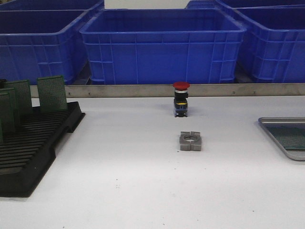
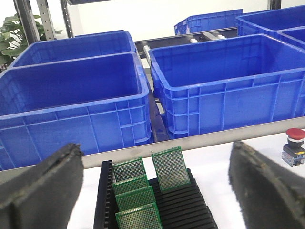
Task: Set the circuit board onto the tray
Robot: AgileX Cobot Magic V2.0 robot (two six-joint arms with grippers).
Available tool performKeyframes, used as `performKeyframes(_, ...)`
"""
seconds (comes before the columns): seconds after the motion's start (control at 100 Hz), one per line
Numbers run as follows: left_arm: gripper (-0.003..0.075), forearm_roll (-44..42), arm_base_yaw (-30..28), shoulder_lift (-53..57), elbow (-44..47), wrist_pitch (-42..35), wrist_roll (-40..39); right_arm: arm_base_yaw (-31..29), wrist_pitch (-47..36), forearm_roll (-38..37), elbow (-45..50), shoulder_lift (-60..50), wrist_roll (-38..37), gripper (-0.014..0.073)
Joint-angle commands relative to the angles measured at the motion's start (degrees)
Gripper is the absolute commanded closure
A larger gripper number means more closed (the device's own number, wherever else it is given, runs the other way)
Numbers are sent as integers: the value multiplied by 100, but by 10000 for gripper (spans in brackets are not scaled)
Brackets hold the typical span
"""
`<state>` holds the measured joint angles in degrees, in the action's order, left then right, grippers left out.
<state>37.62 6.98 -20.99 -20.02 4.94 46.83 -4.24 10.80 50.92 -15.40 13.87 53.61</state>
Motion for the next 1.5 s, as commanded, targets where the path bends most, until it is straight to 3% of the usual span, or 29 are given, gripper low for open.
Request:
performKeyframes(0.0, 195, 85, -6, -26, -163, -309, -66, 7, -291, 106, -56, 28, 70, 200)
performKeyframes(0.22, 349, 85, -6, -26, -163, -312, -66, 7, -374, 106, -44, 28, 70, 242)
performKeyframes(0.51, 741, 85, -6, -26, -163, -312, -66, 7, -422, 106, -44, 28, 70, 651)
performKeyframes(1.49, 739, 85, -6, -26, -163, -312, -56, 7, -422, 106, -44, 28, 65, 663)
